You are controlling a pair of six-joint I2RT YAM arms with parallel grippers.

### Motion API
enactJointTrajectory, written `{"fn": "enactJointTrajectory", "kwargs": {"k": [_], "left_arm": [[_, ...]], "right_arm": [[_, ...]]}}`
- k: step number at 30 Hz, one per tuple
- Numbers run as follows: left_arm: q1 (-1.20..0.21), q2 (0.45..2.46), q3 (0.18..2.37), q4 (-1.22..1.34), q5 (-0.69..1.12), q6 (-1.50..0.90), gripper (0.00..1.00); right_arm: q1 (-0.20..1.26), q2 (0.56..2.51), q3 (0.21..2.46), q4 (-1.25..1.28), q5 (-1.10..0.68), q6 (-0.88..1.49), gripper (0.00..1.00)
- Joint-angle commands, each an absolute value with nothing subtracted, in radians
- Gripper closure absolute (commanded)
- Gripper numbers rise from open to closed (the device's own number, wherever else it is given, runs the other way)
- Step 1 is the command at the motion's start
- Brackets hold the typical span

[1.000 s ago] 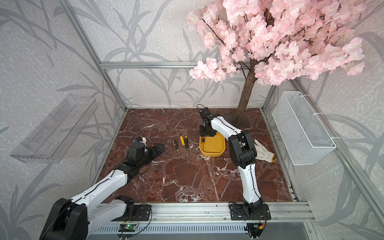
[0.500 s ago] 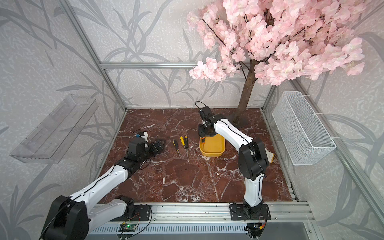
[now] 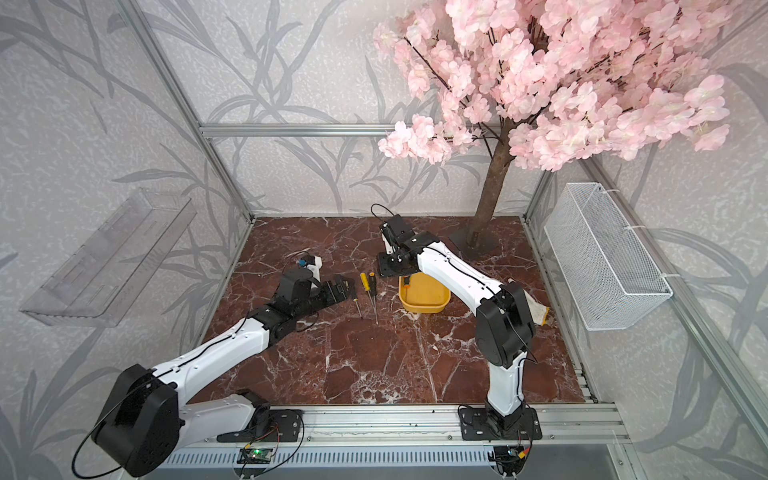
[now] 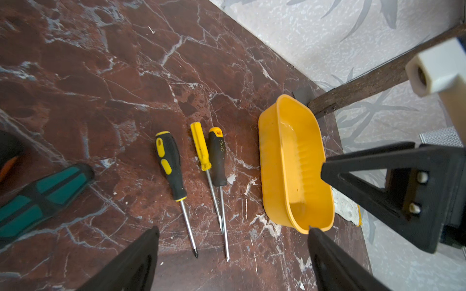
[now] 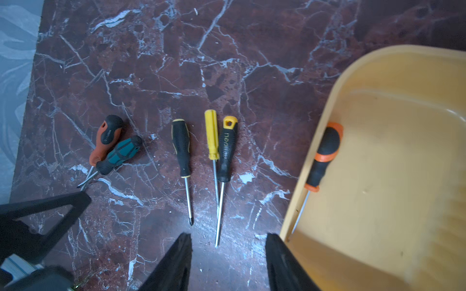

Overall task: Put the screwdriver on the desktop into the storage box
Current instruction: Pick up the screwdriver from the center of the board.

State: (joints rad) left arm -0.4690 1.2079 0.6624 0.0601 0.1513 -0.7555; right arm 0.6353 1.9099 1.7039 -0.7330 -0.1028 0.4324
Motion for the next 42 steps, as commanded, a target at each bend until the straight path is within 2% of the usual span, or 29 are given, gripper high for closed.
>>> {"fn": "enactJointTrajectory", "kwargs": {"k": [1, 7, 15, 32, 42], "left_arm": [[-0.475, 1.175, 0.630, 0.045, 0.102, -0.766, 0.07], [-0.471, 1.077, 0.593, -0.070, -0.034, -0.769, 0.06], [-0.444, 0.995, 0.555, -0.117, -0.067, -0.783, 0.05], [-0.368, 0.918, 0.479, -0.130, -0.036, -0.820, 0.05], [-0.353, 0.920, 0.451, -0.106, -0.012, -0.834, 0.05]], "right_arm": [[0.647, 1.977, 1.771, -0.762, -0.106, 0.426, 0.48], [0.658, 2.098, 1.889, -0.810, -0.104, 0.431, 0.47], [0.662, 2.183, 1.949, -0.830, -0.104, 0.445, 0.47], [0.663, 2.414, 2.186, -0.954, -0.049, 0.441, 0.48], [0.663, 2.499, 2.258, -1.001, -0.028, 0.445, 0.53]]}}
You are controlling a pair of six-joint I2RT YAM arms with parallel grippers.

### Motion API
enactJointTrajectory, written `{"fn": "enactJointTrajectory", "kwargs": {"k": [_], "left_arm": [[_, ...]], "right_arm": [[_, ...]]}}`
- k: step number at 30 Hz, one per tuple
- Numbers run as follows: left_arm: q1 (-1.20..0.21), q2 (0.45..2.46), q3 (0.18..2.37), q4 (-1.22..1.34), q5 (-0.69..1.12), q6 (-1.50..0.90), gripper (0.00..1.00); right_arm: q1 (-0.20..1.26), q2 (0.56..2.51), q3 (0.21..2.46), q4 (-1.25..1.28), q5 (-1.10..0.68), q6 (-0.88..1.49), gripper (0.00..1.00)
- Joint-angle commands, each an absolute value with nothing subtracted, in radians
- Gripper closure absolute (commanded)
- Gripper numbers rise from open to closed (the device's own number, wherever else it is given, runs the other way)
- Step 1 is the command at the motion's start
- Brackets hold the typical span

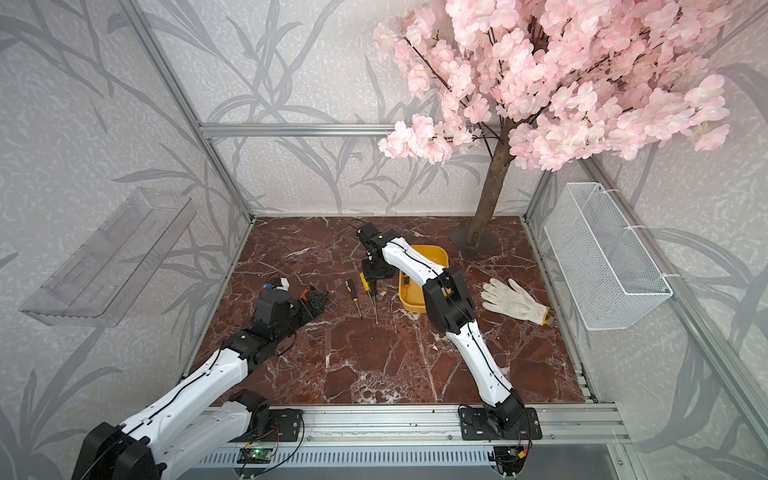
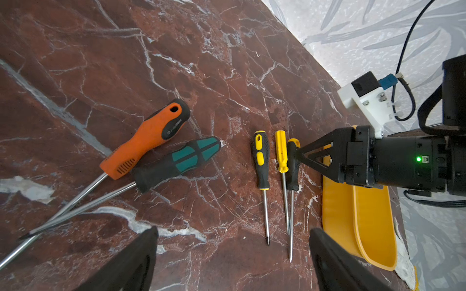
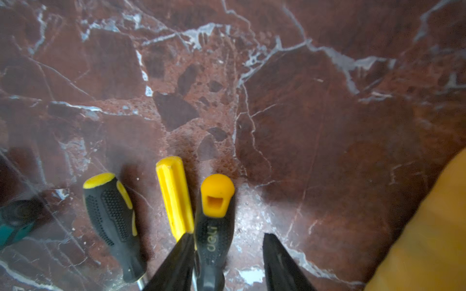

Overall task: Put the screwdriver on the desktop into the storage box
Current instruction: Pick up the screwdriver from the center of the board.

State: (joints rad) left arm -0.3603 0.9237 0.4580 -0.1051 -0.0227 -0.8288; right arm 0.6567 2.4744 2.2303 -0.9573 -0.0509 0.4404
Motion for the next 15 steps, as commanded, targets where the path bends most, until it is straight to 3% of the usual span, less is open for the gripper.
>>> {"fn": "enactJointTrajectory", "kwargs": {"k": [1, 11, 15], "left_arm": [[-0.353, 0.920, 0.451, -0.106, -0.011, -0.833, 0.05], [-0.347, 0.935, 0.443, -0.086, 0.003, -0.836, 0.05], [-0.347, 0.951, 0.454, -0.083, 0.012, -0.836, 0.05]], "right_arm": [[0.663, 2.506, 2.263, -1.003, -0.027, 0.446, 0.54], [0.664, 2.541, 2.275, -1.021, -0.010, 0.443, 0.58], [0.664, 2.557, 2.292, -1.039, -0.003, 0.437, 0.55]]}}
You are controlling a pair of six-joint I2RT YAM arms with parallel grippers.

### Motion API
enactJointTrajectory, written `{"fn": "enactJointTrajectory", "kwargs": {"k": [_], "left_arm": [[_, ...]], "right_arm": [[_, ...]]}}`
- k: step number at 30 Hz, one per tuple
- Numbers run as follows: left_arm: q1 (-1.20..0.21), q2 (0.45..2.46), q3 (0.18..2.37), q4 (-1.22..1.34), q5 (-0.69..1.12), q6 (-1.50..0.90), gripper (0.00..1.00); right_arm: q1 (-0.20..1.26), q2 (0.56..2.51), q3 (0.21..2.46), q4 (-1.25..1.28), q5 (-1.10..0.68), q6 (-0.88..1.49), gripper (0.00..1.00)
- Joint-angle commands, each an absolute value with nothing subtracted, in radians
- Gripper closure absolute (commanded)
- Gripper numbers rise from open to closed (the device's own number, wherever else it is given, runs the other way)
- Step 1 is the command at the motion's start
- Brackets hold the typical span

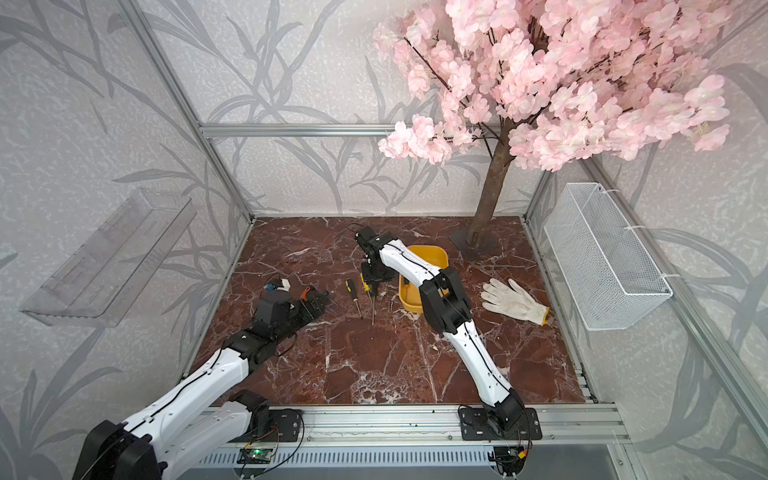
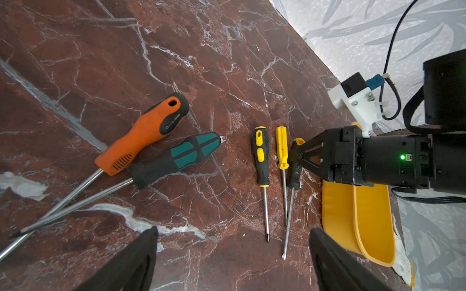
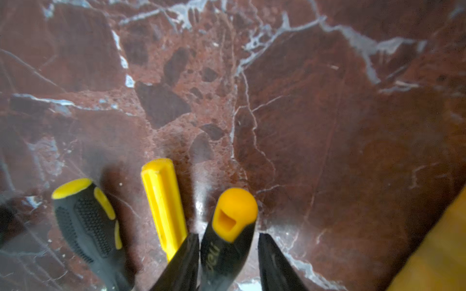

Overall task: Put the screwdriver on the desktop into the storage box
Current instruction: Pick up the screwdriver from the center of the board, then place the screwdriver in the storage box.

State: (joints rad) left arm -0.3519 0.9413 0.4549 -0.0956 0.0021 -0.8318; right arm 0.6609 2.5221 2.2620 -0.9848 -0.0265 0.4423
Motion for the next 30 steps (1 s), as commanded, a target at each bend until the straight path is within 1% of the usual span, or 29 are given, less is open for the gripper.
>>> {"fn": "enactJointTrajectory", "kwargs": {"k": [1, 3, 5, 7, 10, 12, 16, 21, 26, 30], "left_arm": [[-0.347, 0.954, 0.457, -0.082, 0.014, -0.835, 0.05], [-0.345, 0.958, 0.463, -0.083, 0.015, -0.834, 0.05], [-0.345, 0.959, 0.466, -0.083, 0.014, -0.834, 0.05], [-0.346, 0.958, 0.468, -0.082, 0.017, -0.835, 0.05], [-0.345, 0.961, 0.468, -0.079, 0.018, -0.836, 0.05], [-0.345, 0.966, 0.473, -0.076, 0.019, -0.836, 0.05], [-0.347, 0.986, 0.494, -0.074, 0.033, -0.829, 0.06], [-0.359, 1.038, 0.548, -0.063, 0.093, -0.798, 0.06], [-0.415, 1.115, 0.629, -0.032, 0.110, -0.773, 0.06], [-0.464, 1.200, 0.689, -0.011, 0.111, -0.769, 0.07]], "right_arm": [[0.666, 2.560, 2.300, -1.045, -0.002, 0.436, 0.54], [0.667, 2.564, 2.303, -1.049, -0.002, 0.433, 0.55], [0.669, 2.561, 2.305, -1.049, -0.004, 0.432, 0.58], [0.669, 2.554, 2.304, -1.053, -0.006, 0.428, 0.66], [0.670, 2.530, 2.302, -1.052, -0.005, 0.420, 0.76], [0.670, 2.509, 2.301, -1.057, -0.003, 0.412, 0.78], [0.671, 2.442, 2.289, -1.063, -0.006, 0.393, 0.79], [0.669, 2.310, 2.209, -1.026, 0.000, 0.372, 0.79], [0.647, 2.184, 2.128, -1.003, 0.012, 0.354, 0.79], [0.596, 2.092, 2.017, -0.958, 0.024, 0.353, 0.79]]}}
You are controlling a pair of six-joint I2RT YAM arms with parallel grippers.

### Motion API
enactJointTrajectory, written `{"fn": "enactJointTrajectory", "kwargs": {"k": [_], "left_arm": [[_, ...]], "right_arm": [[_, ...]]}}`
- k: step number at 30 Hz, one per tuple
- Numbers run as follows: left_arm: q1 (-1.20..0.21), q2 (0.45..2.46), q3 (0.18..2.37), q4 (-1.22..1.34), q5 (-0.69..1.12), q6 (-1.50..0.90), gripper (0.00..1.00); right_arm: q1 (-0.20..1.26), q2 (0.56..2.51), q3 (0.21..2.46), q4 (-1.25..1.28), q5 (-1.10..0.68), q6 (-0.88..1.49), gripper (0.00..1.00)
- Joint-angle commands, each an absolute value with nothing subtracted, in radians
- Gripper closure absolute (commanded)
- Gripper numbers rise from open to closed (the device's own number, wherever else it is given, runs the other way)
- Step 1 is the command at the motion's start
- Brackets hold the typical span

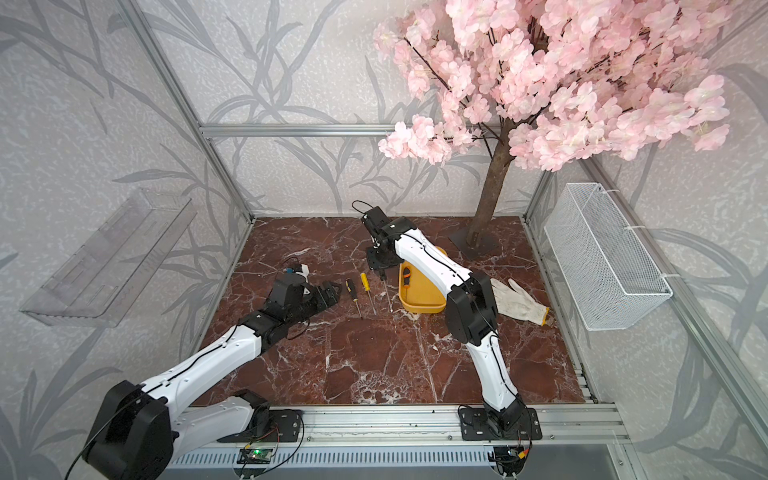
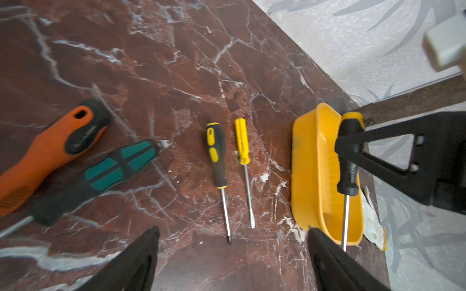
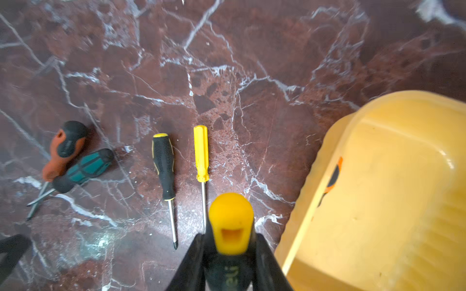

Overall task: Put the screwdriver on the desktop into the storage box
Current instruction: Place the screwdriver in the storage box.

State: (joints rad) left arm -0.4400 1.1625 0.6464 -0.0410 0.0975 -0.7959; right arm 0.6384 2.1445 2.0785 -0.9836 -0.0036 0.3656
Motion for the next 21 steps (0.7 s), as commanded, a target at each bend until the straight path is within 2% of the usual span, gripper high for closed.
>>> {"fn": "enactJointTrajectory", "kwargs": {"k": [1, 10, 21], "left_arm": [[-0.475, 1.220, 0.699, -0.003, 0.111, -0.772, 0.07], [-0.598, 1.367, 0.771, 0.041, 0.139, -0.767, 0.07], [-0.633, 1.394, 0.744, 0.052, 0.141, -0.790, 0.08]], "right_arm": [[0.577, 2.072, 1.989, -0.944, 0.027, 0.358, 0.78], [0.449, 2.029, 1.806, -0.831, 0.006, 0.400, 0.78], [0.406, 2.168, 1.869, -0.800, 0.002, 0.430, 0.79]]}}
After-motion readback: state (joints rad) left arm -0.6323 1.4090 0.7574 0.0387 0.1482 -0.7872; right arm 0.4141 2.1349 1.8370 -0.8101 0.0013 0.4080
